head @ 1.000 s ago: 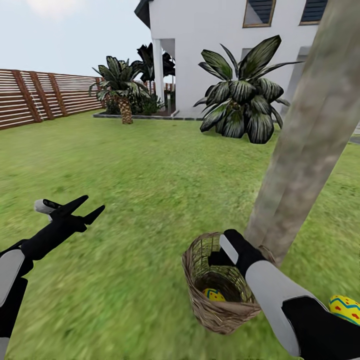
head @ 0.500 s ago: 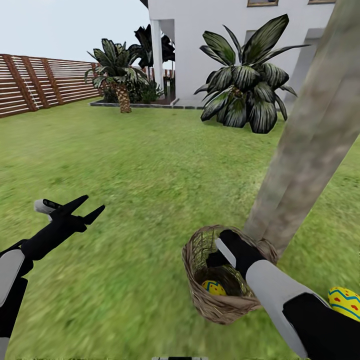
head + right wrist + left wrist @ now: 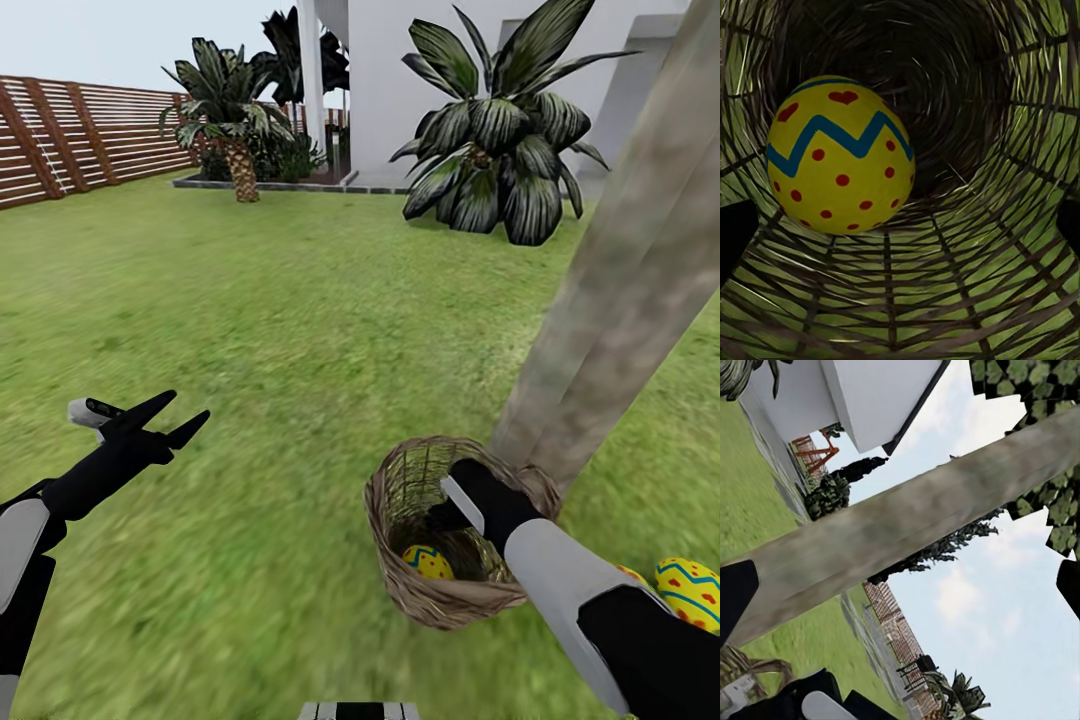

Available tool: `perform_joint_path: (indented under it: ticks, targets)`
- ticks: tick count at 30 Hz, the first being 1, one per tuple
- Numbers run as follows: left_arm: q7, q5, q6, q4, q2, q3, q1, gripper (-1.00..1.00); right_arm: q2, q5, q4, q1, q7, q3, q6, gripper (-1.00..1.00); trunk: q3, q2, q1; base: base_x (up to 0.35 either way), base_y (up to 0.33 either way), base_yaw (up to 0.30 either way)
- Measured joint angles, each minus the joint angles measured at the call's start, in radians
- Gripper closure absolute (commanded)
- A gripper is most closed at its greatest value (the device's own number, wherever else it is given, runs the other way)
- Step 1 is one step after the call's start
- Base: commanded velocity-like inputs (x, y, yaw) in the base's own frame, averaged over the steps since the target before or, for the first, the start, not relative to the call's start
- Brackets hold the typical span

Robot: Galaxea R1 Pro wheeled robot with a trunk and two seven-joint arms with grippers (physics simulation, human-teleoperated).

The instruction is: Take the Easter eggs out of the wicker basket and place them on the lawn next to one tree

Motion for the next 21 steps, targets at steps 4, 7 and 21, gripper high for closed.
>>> perform_joint_path:
  ticks: [4, 7, 21]
  targets:
    - [0.0, 0.0, 0.0, 0.0, 0.0, 0.0, 0.0, -1.0, 0.0, 0.003, -0.002, 0.0, 0.076, 0.06, -0.001, -1.0, -0.015, -0.001, 0.002, 0.0, 0.0, 0.0]
    - [0.0, 0.0, 0.0, 0.0, 0.0, 0.0, 0.0, -1.0, 0.0, 0.008, -0.003, 0.0, 0.119, 0.117, -0.002, -1.0, -0.027, -0.002, 0.003, 0.0, 0.0, 0.0]
    - [0.002, 0.0, 0.0, 0.0, 0.0, 0.0, 0.0, -1.0, -0.022, 0.008, -0.051, -0.001, 0.135, 0.136, -0.003, -1.0, -0.081, -0.005, 0.009, 0.0, 0.0, 0.0]
